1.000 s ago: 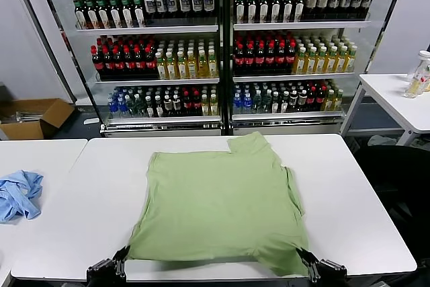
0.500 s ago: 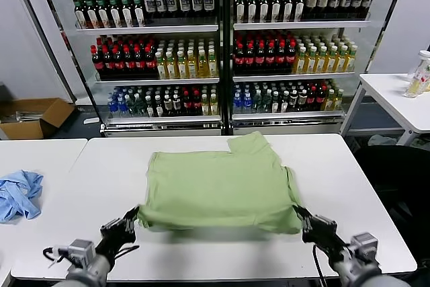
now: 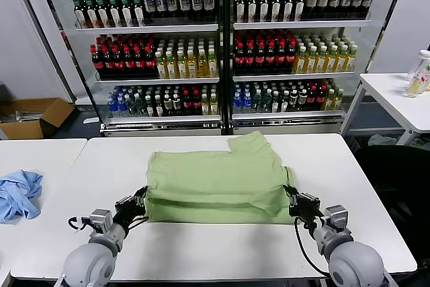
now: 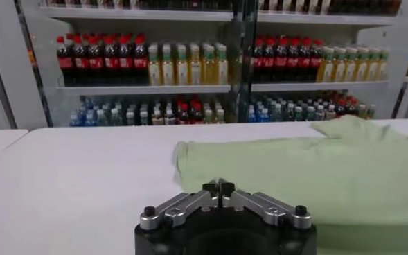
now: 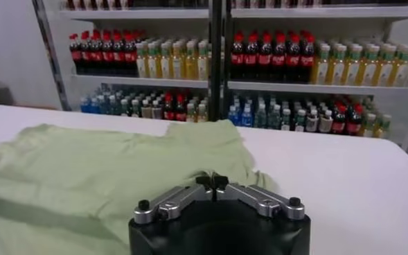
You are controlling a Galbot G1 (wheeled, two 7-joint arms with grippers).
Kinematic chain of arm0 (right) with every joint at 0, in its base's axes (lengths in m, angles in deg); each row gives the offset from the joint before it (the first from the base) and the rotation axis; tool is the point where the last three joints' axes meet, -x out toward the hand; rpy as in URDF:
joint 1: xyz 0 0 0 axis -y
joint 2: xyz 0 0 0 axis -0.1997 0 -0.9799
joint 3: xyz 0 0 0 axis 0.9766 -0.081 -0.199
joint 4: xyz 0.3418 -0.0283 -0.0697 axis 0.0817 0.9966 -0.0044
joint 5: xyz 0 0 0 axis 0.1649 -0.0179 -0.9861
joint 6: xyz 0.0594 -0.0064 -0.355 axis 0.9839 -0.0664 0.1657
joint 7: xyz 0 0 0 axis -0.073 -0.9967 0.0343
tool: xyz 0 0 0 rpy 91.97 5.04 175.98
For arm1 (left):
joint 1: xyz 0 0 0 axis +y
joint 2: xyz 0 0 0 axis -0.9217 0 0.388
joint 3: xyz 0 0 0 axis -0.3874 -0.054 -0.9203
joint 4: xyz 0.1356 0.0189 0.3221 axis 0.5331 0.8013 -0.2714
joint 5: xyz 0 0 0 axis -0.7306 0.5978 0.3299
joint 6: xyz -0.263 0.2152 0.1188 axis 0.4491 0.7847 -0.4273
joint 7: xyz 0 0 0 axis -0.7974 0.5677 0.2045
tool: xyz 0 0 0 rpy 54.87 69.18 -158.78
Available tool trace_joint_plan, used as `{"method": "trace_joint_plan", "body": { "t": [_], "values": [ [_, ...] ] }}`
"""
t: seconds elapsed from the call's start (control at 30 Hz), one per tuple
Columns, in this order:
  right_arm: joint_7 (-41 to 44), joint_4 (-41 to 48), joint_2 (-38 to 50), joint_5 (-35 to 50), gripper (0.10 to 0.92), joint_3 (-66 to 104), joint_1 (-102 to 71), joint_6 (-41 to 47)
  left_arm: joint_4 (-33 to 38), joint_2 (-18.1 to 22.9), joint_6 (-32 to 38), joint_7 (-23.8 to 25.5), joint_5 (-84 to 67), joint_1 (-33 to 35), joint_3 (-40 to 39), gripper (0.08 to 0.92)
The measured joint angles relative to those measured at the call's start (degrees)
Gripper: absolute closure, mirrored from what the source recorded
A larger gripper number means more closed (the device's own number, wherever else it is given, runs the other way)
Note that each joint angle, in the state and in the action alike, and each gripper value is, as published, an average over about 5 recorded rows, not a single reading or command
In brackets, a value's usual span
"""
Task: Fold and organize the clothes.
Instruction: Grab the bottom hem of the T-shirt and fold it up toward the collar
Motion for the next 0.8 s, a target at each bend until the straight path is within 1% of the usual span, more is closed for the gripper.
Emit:
{"method": "trace_joint_plan", "body": {
  "t": [0.27,0.4,0.5,0.67,0.8],
  "values": [
    [0.1,1.3,-0.5,-2.3,0.637,-1.2,0.3,-0.7,-6.5,1.5,1.4,-0.1,3.6,-3.4,-1.9,0.621],
    [0.1,-0.2,0.3,-2.3,0.524,0.5,-1.2,-0.8,-7.6,1.5,1.9,-0.2,4.3,-3.5,-1.6,0.509],
    [-0.1,-1.8,0.7,-2.2,0.438,2.4,-3.1,-0.9,-6.7,1.0,1.7,-0.5,4.0,-2.8,-0.8,0.422],
    [-0.6,-3.3,0.4,-2.3,0.299,4.8,-6.6,-1.4,-2.8,-0.3,0.7,-1.4,1.6,-0.1,1.1,0.284],
    [-1.2,-3.1,-0.3,-2.7,0.220,5.3,-8.2,-1.8,0.9,-0.7,-0.7,-1.8,-0.2,2.9,1.8,0.198]
  ]
}}
